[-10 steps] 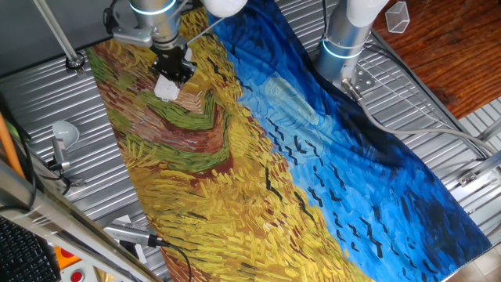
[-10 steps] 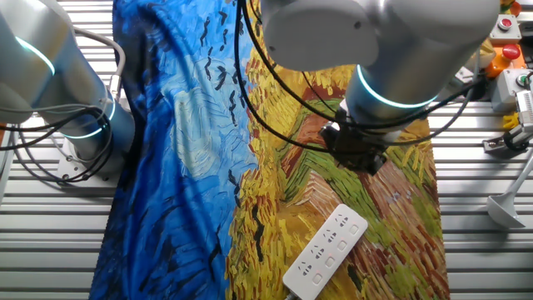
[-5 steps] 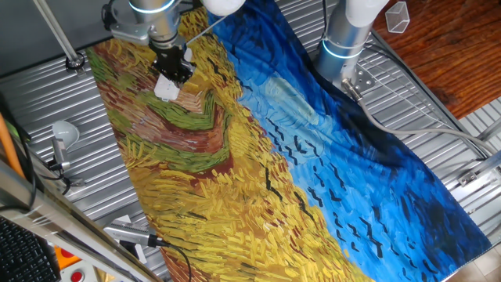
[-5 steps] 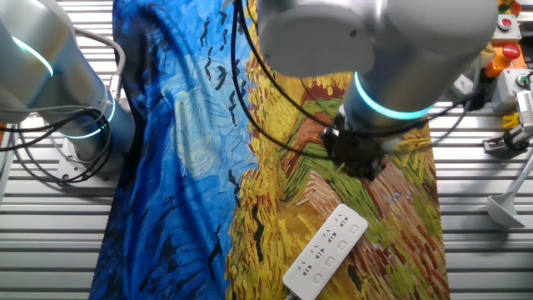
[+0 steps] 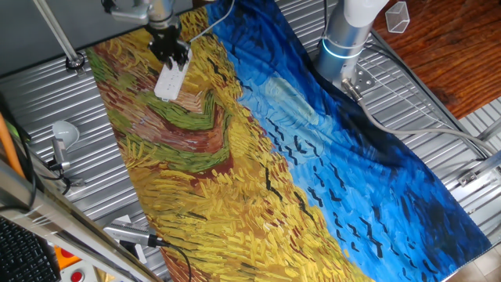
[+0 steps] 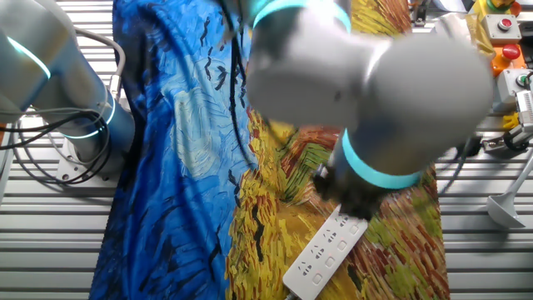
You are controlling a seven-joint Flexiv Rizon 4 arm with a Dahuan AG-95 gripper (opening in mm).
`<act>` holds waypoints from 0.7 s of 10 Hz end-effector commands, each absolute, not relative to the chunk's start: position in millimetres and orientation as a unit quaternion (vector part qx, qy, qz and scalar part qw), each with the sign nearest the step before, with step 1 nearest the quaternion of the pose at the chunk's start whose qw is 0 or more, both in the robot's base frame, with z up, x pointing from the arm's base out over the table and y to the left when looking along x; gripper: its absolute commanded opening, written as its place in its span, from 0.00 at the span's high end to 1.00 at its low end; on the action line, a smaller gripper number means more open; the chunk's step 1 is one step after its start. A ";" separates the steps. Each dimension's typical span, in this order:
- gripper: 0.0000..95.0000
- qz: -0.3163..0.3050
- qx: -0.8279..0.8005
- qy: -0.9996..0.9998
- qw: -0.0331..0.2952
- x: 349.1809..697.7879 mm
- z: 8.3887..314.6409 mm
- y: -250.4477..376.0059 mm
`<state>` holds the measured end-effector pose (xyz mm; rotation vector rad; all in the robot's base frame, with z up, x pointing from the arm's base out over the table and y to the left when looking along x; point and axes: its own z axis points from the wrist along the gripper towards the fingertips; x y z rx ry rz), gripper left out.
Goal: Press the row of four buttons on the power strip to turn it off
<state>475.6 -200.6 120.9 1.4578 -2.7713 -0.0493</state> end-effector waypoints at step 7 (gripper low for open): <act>0.00 -0.012 0.448 -0.894 0.008 467.8 114.4 -209.6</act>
